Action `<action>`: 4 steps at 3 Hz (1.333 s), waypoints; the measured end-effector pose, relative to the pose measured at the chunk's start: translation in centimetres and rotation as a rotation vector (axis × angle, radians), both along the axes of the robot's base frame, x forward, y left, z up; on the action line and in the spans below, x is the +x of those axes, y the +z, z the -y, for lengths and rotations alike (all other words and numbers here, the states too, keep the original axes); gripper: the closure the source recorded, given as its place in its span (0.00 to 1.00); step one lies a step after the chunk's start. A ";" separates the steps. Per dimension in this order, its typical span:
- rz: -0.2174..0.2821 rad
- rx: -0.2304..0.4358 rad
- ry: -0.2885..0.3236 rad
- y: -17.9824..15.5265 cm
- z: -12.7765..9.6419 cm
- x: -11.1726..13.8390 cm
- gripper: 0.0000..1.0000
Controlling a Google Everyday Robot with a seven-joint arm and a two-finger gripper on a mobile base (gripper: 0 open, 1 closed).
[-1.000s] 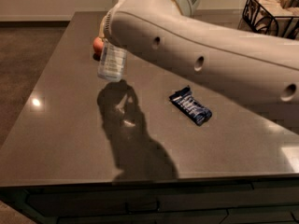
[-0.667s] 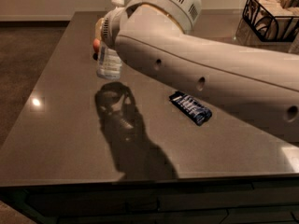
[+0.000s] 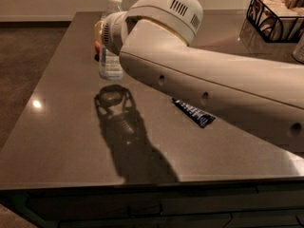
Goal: Place blue plastic bottle upright
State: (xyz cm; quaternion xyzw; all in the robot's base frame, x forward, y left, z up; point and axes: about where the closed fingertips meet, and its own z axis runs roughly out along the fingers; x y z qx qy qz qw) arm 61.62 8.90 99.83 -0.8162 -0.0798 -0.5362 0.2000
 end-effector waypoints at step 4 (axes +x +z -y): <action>0.297 -0.133 0.193 0.5 0.3 -0.3 1.00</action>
Offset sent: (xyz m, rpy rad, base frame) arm 0.0076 -0.0126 -0.0025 -0.1050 -0.3103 0.1251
